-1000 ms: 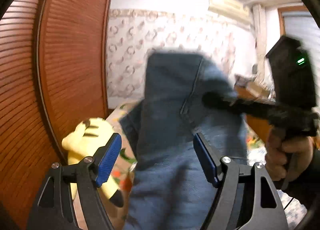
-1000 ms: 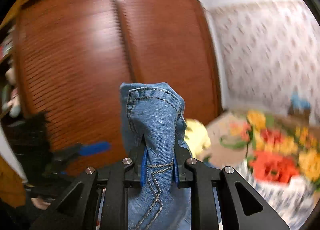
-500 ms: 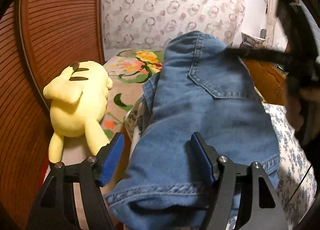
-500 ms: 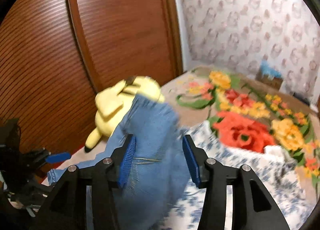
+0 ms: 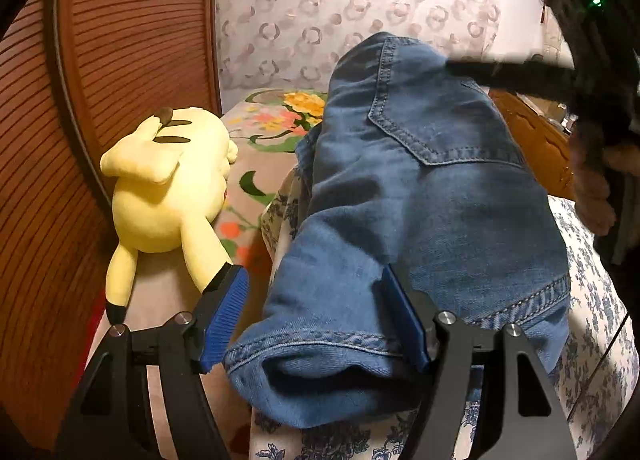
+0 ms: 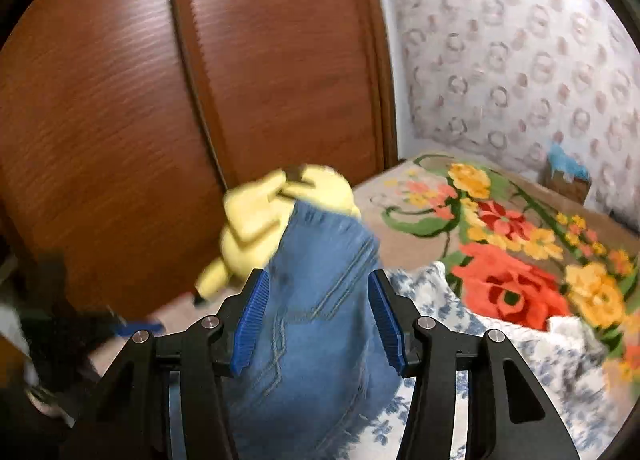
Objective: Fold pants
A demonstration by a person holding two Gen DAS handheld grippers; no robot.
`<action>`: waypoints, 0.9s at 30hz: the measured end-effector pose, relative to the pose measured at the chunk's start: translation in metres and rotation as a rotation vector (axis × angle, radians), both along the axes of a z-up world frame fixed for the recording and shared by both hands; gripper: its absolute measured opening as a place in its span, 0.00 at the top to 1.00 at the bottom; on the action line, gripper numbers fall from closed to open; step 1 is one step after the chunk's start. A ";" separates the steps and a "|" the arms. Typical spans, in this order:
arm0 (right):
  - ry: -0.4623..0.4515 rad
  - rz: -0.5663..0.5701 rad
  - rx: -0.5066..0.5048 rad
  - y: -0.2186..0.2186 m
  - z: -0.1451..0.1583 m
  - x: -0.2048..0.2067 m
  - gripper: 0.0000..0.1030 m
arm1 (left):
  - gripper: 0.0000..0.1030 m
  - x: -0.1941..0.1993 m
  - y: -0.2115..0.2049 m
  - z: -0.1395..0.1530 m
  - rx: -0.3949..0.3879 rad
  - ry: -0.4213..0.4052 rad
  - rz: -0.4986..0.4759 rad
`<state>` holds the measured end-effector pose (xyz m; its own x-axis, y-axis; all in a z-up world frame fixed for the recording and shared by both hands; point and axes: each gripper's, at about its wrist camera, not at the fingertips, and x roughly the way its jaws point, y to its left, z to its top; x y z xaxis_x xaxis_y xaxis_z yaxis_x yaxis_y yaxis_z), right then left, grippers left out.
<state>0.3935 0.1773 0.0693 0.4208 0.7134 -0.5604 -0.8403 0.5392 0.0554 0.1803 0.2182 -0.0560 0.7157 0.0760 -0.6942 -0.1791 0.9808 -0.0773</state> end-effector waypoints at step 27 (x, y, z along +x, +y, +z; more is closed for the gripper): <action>0.005 -0.257 0.048 -0.145 -0.023 -0.106 0.27 | 0.23 -0.031 -0.056 0.048 0.013 -0.119 -0.075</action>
